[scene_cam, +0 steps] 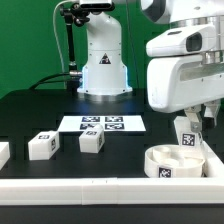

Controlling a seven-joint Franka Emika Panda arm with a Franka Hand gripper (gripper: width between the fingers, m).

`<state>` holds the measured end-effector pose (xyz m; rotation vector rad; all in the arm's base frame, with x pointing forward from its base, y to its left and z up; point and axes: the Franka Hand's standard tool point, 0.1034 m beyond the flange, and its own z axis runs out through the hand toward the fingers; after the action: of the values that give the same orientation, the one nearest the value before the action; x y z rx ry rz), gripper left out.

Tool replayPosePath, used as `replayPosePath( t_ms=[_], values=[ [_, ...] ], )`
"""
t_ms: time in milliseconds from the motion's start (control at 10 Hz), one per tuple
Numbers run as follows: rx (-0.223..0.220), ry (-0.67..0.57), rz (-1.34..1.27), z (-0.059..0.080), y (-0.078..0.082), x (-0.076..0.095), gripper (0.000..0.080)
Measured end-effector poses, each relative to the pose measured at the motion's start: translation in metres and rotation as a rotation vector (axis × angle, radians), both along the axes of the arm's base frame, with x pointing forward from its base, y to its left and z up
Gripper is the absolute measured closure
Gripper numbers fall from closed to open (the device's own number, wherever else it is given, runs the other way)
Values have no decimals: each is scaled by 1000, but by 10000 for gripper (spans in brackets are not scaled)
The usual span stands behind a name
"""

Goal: Assemble stool

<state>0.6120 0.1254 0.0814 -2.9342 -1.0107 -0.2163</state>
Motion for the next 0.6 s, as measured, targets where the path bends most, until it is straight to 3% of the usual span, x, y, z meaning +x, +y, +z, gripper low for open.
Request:
replayPosePath(
  t_ms=[100,200,300,400,600],
  values=[
    [-12,-7,85,0,0,0,573],
    [-24,-8,169,-1,-4,-2,378],
    [-28,4,184,-1,-7,-5,235],
    [-27,6,179,-1,-7,-5,235],
    [-27,6,179,-2,-7,-5,158]
  ],
)
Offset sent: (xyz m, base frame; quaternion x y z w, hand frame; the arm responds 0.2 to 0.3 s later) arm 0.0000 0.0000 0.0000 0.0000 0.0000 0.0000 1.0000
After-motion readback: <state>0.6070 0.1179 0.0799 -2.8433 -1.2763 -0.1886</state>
